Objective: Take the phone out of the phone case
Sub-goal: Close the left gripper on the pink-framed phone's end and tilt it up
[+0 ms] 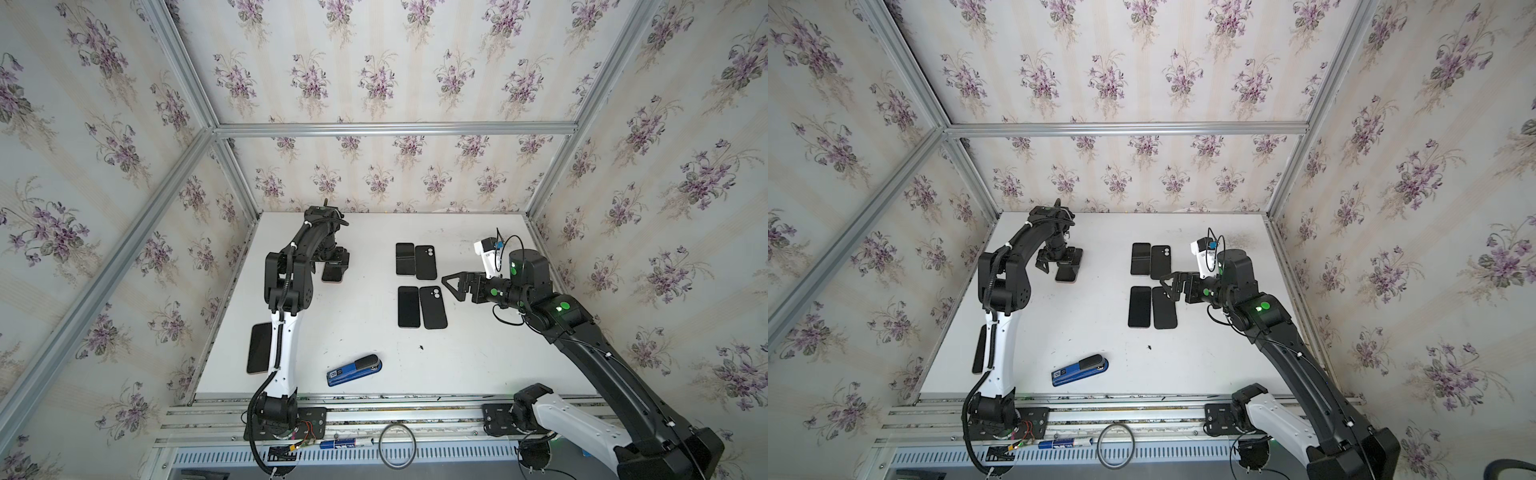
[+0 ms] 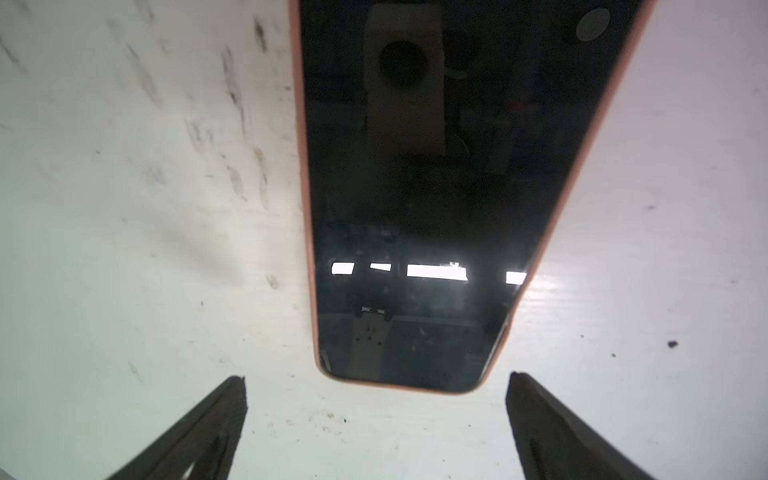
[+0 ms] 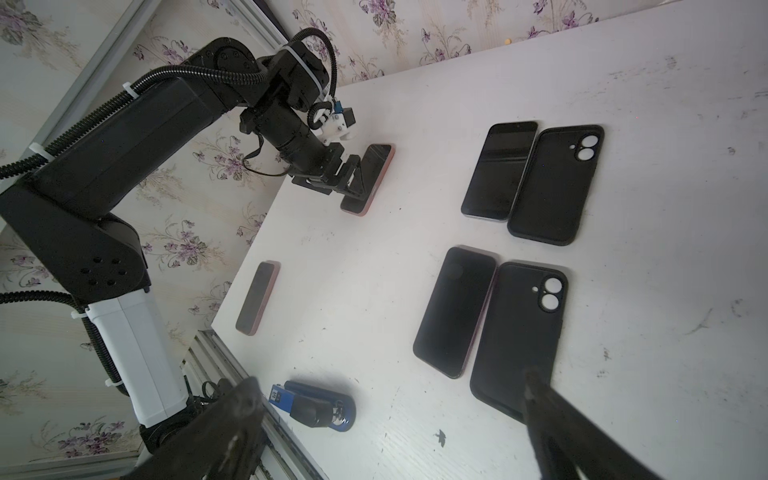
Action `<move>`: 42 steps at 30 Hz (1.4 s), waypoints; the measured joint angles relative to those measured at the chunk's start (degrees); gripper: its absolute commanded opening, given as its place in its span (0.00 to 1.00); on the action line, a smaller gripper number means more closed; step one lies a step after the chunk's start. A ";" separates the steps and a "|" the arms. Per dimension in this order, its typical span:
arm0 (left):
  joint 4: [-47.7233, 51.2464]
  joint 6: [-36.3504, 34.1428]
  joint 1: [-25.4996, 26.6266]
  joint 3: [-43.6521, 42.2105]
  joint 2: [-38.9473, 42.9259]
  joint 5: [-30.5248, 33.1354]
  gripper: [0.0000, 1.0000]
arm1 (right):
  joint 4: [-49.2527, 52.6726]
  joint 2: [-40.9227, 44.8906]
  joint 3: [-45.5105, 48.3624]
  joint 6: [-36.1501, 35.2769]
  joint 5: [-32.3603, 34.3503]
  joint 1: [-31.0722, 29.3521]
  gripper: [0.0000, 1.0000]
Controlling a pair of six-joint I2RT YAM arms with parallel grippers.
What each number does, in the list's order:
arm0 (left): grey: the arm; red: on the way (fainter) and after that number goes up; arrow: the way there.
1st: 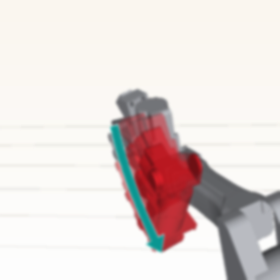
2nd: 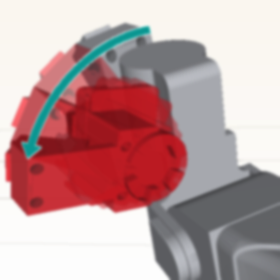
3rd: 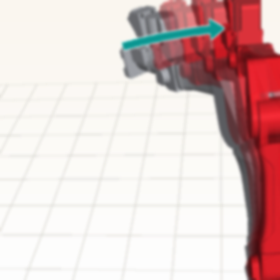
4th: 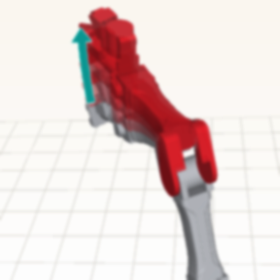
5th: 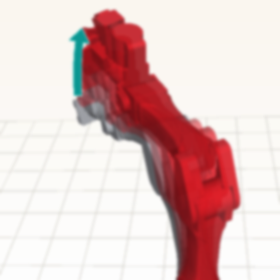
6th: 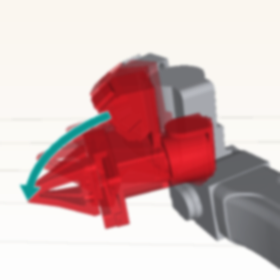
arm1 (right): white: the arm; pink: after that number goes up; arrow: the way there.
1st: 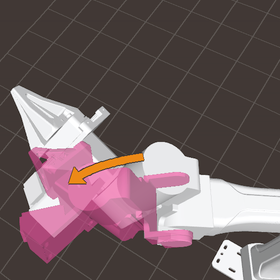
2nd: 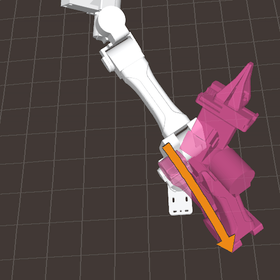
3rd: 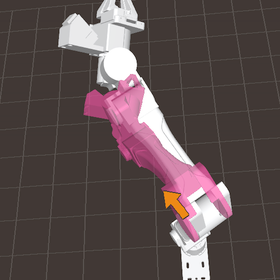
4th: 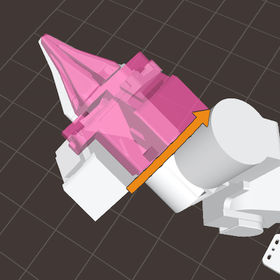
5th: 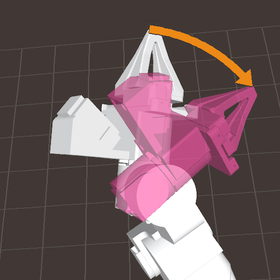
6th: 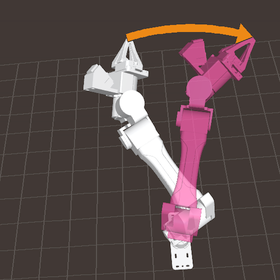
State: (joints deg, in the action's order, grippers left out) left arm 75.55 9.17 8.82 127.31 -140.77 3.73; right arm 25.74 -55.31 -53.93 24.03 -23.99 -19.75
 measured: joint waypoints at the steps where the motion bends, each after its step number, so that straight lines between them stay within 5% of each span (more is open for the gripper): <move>1: 0.04 -0.02 0.09 0.59 -0.87 -0.66 1.00 | 0.15 0.04 0.00 0.00 0.13 0.00 1.00; 15: 2.25 -0.50 -0.50 3.41 -3.54 -8.50 1.00 | 1.20 0.66 -1.53 0.20 0.28 0.00 1.00; 31: 3.26 1.01 0.96 2.80 -3.52 -6.64 0.99 | 3.69 2.86 -1.92 -0.94 0.57 0.02 1.00; 42: 3.91 2.58 1.49 2.86 -3.52 -3.15 0.86 | 5.46 5.70 -1.81 -3.10 1.81 0.09 1.00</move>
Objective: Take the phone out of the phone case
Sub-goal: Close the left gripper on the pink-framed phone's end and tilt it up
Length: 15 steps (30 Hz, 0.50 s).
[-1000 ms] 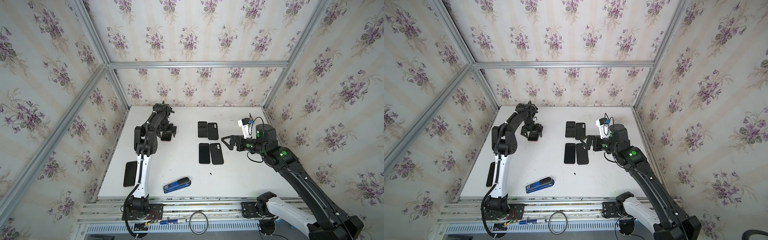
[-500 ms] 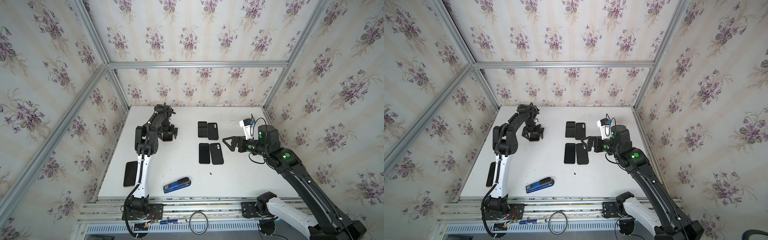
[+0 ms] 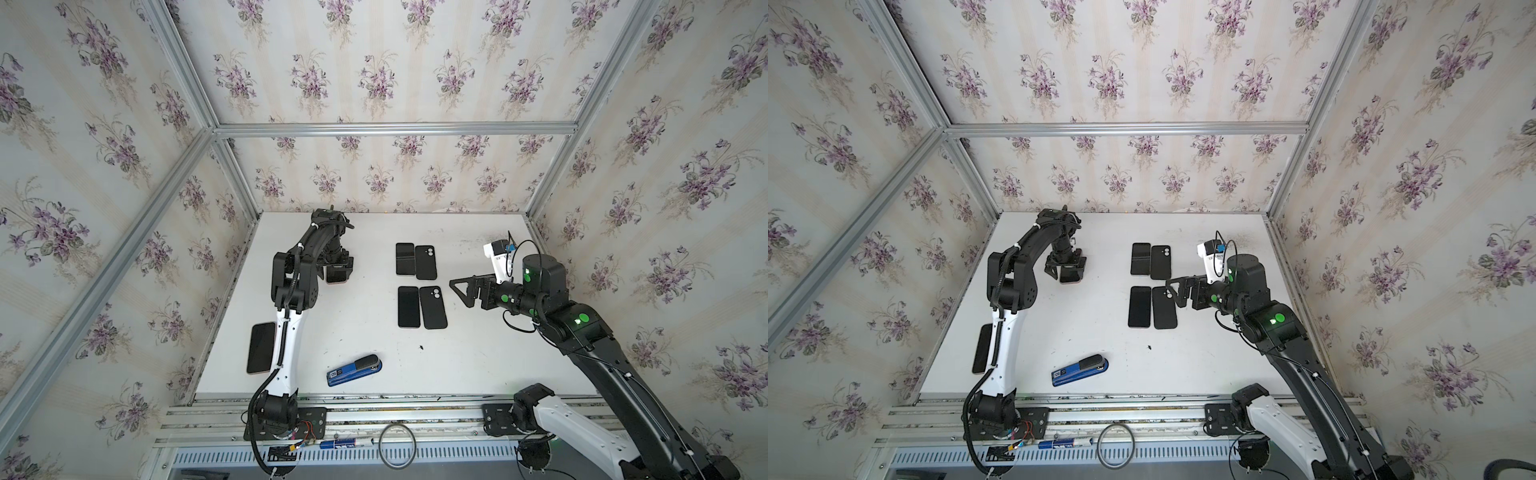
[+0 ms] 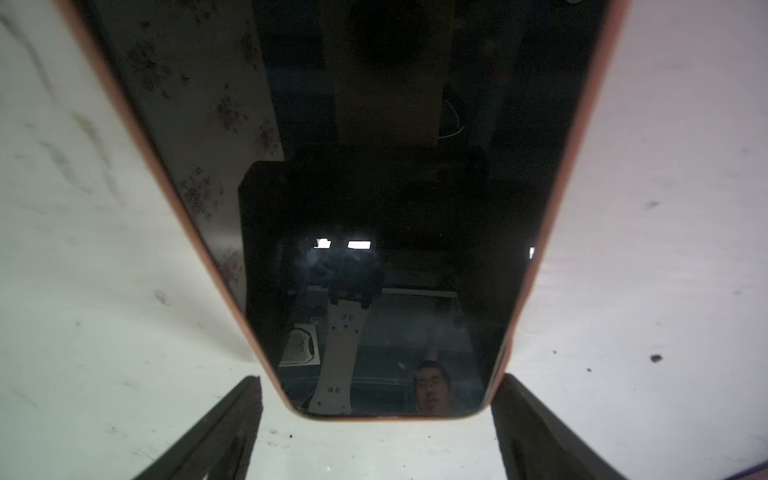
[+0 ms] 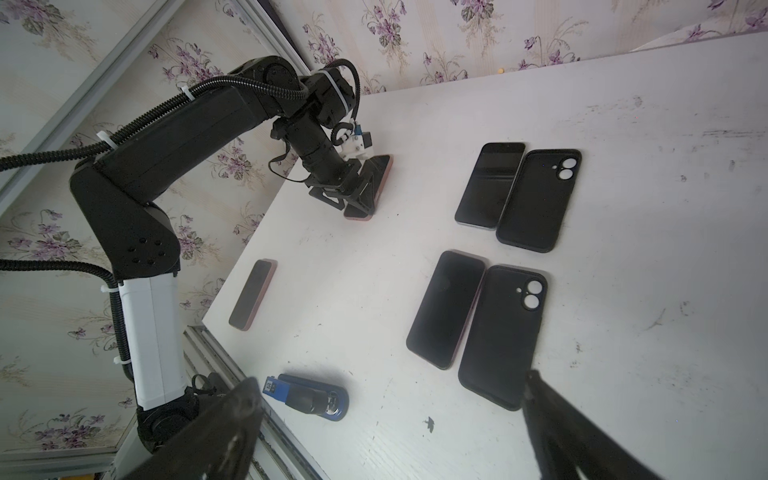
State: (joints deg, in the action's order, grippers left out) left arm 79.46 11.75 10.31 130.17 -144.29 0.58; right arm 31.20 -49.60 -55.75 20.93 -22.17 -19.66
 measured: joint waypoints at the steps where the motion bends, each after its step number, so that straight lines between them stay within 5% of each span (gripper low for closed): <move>1: 0.04 0.04 0.13 0.07 0.00 0.35 0.86 | 0.13 0.13 0.07 -0.04 0.00 0.04 1.00; 15: 0.72 0.44 0.33 -1.29 0.02 0.85 0.87 | 0.31 1.07 0.68 -0.13 -0.70 0.15 1.00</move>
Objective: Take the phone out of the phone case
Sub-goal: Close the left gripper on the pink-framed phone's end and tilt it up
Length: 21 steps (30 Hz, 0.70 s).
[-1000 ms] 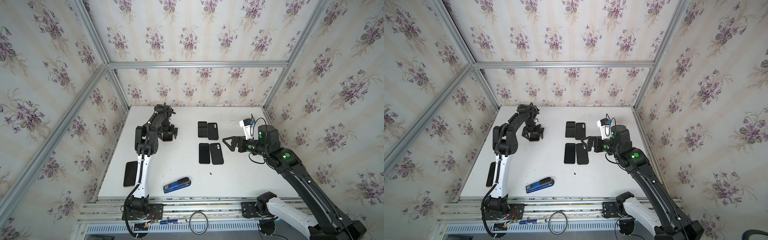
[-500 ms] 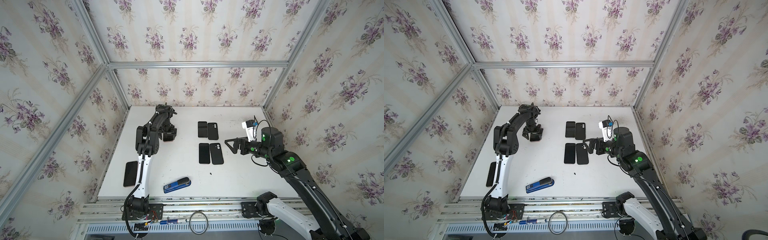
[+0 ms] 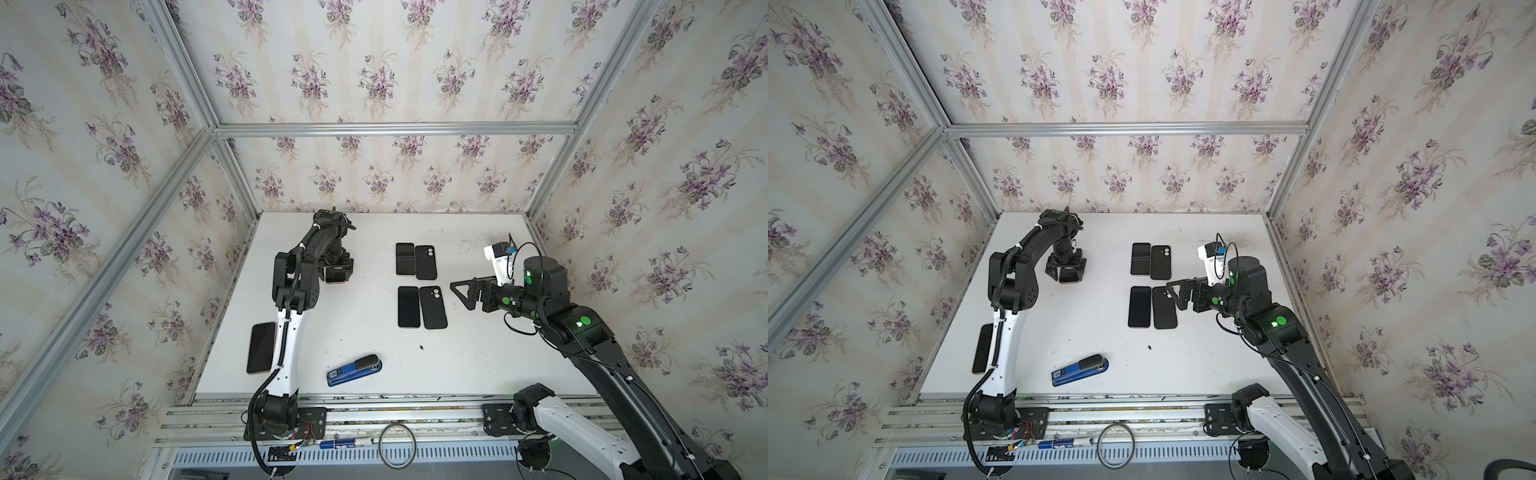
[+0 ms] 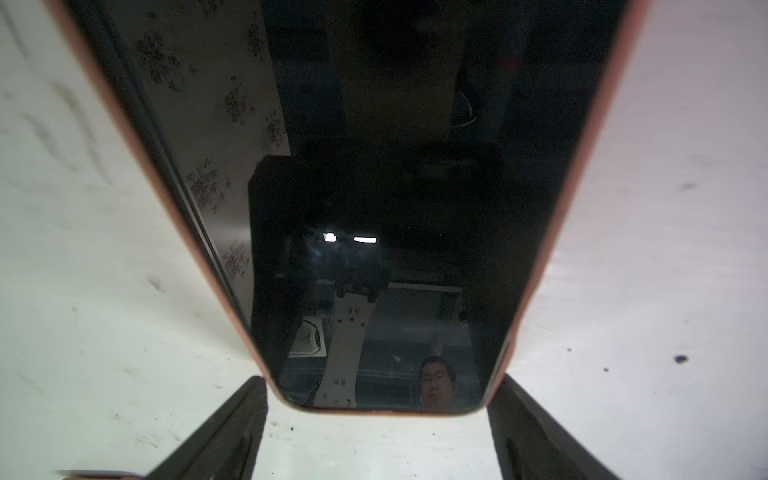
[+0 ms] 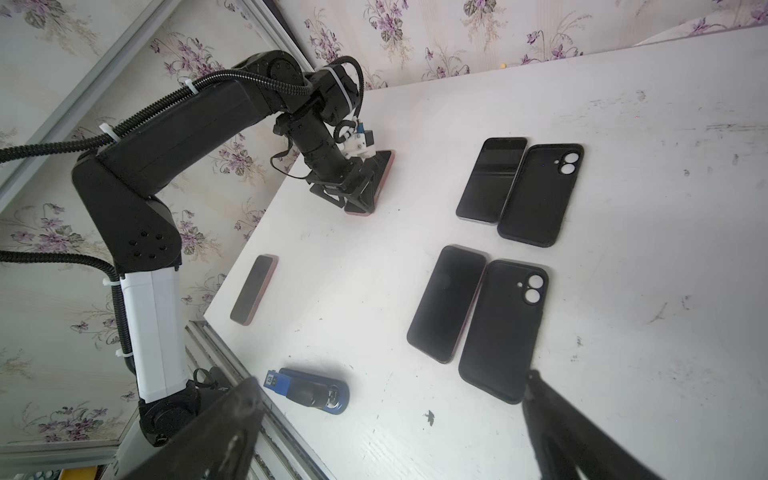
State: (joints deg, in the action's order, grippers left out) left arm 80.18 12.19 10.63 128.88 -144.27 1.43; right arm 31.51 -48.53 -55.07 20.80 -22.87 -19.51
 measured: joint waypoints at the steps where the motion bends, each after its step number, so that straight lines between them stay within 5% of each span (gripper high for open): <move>1: 0.11 -0.02 0.00 -0.52 0.11 -0.48 0.87 | 0.02 0.17 -0.02 0.31 -0.11 0.00 1.00; 21: -0.13 -0.72 -0.50 -2.10 0.96 -2.21 0.66 | 0.26 4.22 0.02 0.83 -0.39 0.00 1.00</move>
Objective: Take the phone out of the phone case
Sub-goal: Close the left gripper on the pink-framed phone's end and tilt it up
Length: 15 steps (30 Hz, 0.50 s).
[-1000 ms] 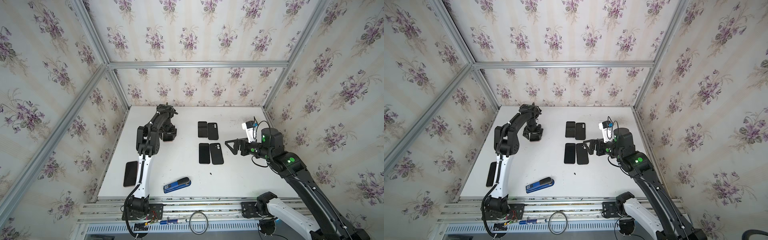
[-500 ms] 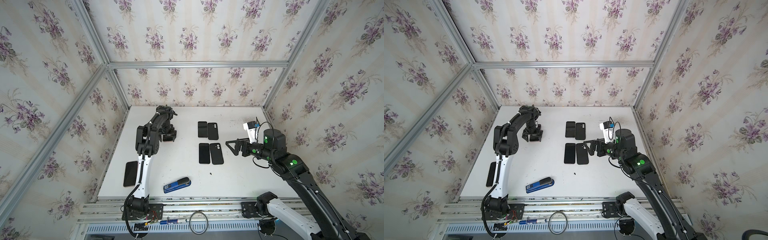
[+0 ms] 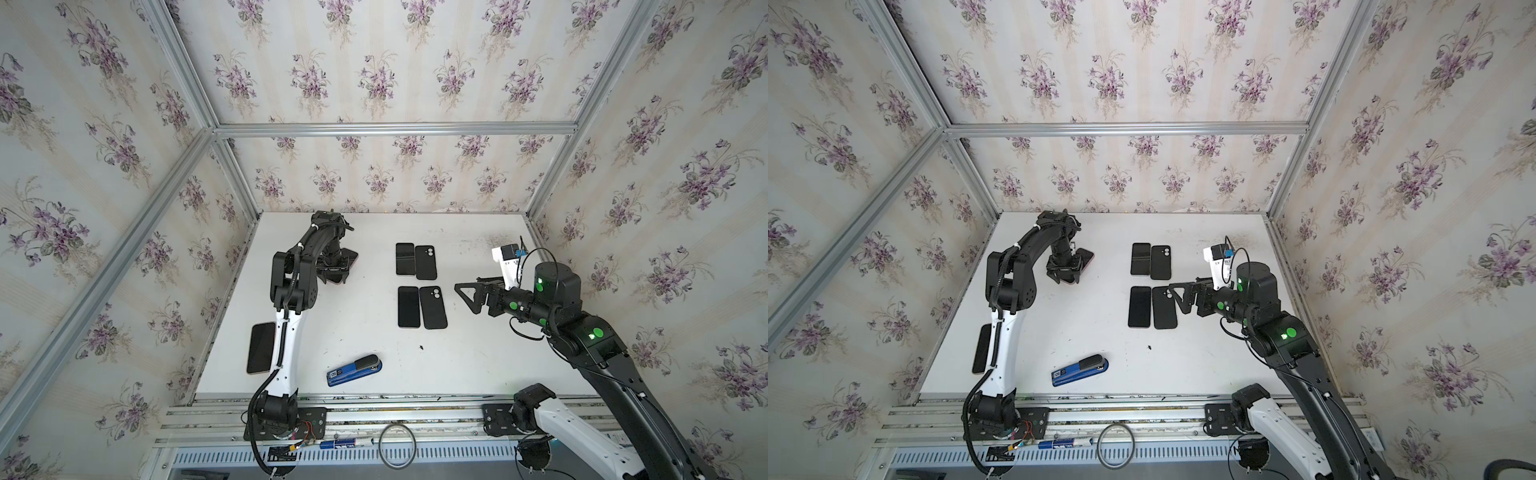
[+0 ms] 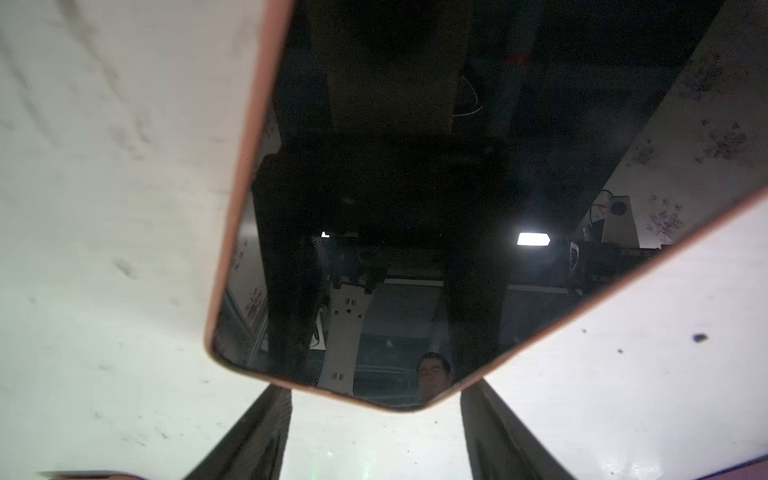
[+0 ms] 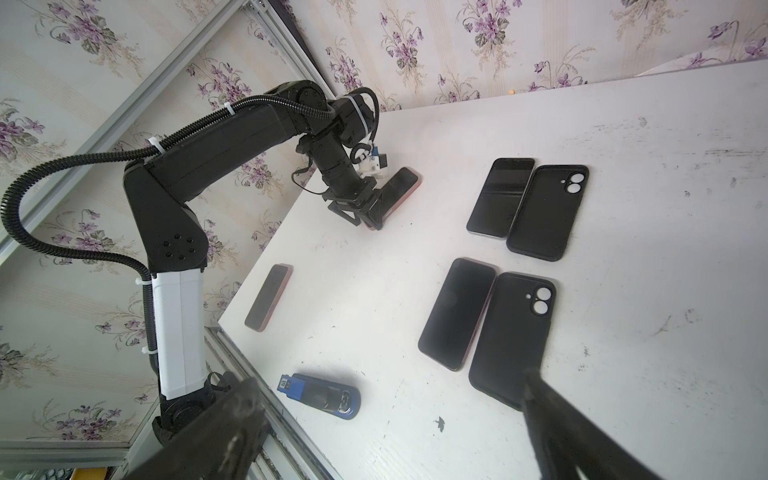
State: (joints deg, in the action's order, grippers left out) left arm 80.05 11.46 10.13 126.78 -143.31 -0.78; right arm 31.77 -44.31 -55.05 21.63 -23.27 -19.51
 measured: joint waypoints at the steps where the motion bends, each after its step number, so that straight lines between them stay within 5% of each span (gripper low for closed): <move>1: -0.24 -0.04 0.02 -0.55 0.13 -0.02 0.65 | 0.00 0.04 0.00 0.00 0.00 0.00 1.00; 5: -1.62 -0.37 0.09 -4.26 2.69 0.28 0.69 | 0.00 0.24 0.11 0.02 0.00 0.00 1.00; 11: -4.22 -0.28 0.98 -7.43 8.72 3.39 0.99 | 0.07 0.04 0.79 0.63 -0.02 0.00 1.00; 15: -5.01 0.04 1.01 -5.20 8.76 5.31 1.00 | -0.17 -0.09 0.79 1.11 -0.17 0.00 1.00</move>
State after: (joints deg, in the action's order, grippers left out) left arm 75.05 11.51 11.14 121.58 -134.54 4.54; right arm 31.59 -44.40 -54.26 22.74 -23.44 -19.51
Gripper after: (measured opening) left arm 0.997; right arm 0.996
